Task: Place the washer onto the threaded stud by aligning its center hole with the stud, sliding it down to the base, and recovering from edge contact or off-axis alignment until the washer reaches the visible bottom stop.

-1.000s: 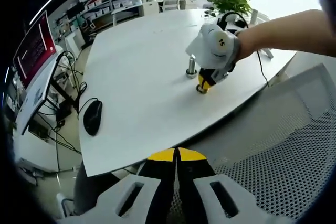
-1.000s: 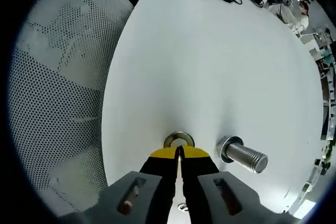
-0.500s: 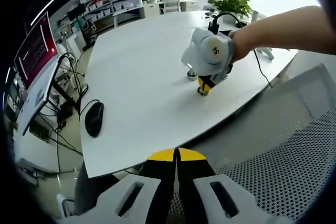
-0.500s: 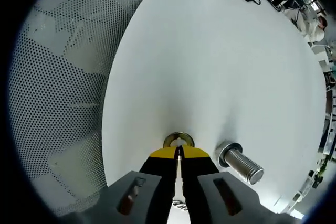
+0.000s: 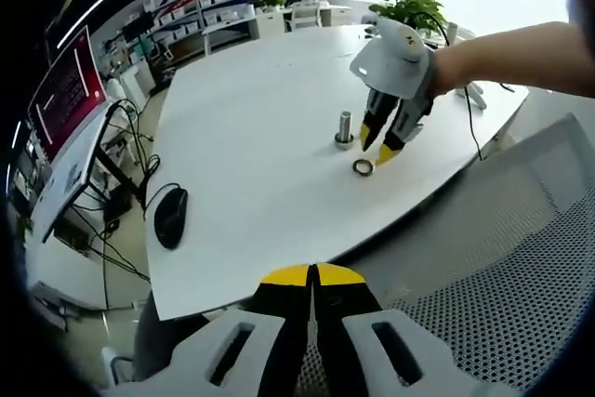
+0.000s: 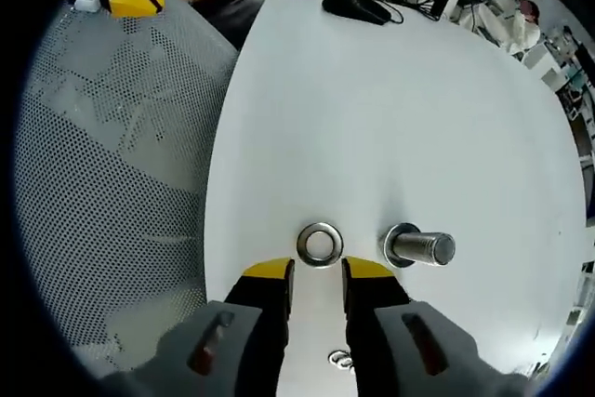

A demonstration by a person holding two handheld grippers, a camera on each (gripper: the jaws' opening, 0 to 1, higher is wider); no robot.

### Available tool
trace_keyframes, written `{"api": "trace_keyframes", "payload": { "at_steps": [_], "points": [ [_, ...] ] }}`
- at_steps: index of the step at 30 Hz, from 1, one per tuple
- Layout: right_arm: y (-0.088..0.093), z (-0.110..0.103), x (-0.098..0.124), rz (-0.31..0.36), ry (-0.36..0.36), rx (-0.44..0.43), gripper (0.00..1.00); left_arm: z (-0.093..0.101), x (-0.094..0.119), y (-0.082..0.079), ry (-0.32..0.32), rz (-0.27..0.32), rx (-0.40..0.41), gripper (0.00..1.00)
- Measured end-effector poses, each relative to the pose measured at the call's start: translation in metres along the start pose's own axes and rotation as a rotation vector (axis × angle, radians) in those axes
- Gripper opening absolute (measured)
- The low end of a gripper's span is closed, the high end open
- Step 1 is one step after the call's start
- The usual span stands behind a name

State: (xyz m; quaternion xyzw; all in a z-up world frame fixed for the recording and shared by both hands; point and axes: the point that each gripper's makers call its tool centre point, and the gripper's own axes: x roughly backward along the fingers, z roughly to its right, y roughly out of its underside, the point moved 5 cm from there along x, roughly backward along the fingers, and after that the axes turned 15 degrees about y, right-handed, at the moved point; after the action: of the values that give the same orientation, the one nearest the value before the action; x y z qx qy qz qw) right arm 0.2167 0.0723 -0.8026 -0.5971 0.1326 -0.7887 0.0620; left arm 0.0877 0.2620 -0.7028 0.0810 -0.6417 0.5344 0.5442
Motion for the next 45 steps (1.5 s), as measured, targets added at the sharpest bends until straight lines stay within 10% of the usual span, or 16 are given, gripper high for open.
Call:
{"api": "trace_keyframes", "payload": {
  "at_steps": [30, 45],
  "points": [
    [-0.004, 0.0, -0.022, -0.027, 0.007, 0.023, 0.22, -0.001, 0.0, -0.002, -0.007, 0.014, -0.007, 0.0],
    [-0.011, 0.02, 0.008, -0.02, -0.004, 0.0, 0.22, -0.001, 0.001, -0.002, -0.003, 0.016, -0.014, 0.0]
  ]
}}
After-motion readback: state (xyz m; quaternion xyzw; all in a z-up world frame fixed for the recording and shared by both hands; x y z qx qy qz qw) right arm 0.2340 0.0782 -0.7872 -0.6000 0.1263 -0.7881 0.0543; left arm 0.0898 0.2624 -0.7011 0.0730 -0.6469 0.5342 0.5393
